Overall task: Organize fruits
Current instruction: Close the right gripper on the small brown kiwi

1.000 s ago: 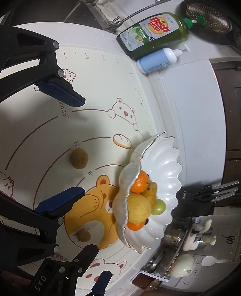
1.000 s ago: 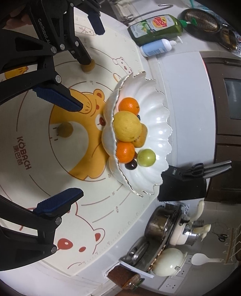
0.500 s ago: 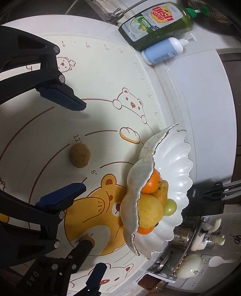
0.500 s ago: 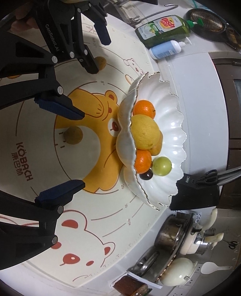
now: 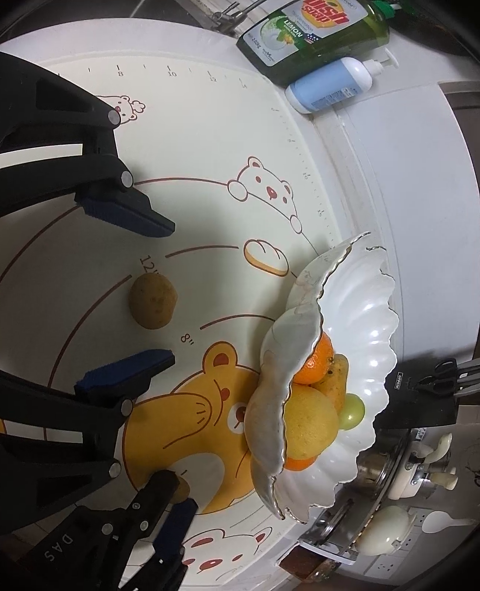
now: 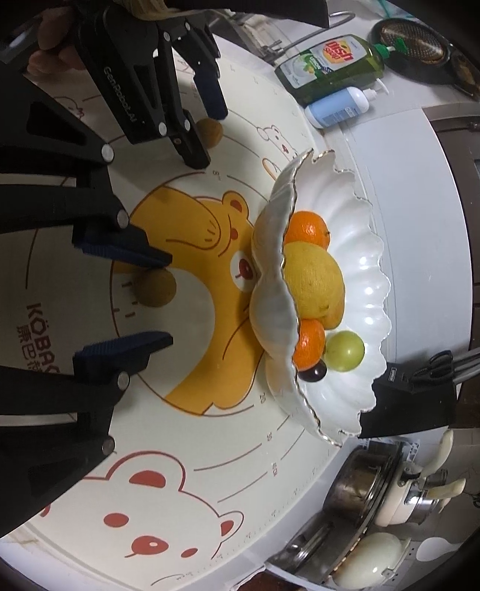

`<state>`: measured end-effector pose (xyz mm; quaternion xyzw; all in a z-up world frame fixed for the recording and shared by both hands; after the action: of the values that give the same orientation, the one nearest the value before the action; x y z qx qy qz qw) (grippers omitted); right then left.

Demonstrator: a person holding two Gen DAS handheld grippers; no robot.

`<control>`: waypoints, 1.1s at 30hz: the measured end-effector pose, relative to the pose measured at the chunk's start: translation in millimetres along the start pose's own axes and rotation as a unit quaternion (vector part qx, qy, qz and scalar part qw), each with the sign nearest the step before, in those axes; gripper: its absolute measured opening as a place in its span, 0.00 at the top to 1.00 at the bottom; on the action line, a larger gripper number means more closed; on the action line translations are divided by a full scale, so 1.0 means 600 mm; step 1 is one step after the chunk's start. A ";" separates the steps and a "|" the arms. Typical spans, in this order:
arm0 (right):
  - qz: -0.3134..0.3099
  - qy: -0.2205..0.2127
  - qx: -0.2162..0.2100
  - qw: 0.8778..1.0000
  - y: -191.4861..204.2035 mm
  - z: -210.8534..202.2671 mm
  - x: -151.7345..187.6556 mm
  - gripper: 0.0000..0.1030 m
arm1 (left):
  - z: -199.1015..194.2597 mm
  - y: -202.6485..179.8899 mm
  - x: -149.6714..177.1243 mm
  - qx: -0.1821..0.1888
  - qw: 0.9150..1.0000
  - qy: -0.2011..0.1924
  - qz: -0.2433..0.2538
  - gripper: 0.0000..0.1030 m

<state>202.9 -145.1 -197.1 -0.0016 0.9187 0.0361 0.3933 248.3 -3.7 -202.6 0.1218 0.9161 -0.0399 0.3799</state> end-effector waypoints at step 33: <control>0.009 -0.032 -0.001 0.999 -0.015 -0.051 -0.037 0.77 | -0.071 -0.022 -0.044 0.012 0.999 -0.036 -0.007 0.73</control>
<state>196.5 -157.0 -160.4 0.0072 0.9054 0.0404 0.4226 233.9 -14.8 -154.0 0.1182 0.9022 -0.0583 0.4106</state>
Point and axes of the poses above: each gripper's, at about its wrist camera, not at the fingertips, and z roughly the way its jaws point, y to its left, x to its underside, the point moved 9 cm from there along z, roughly the way its jaws point, and after that the axes turned 7 degrees about -y, right-handed, at the moved point
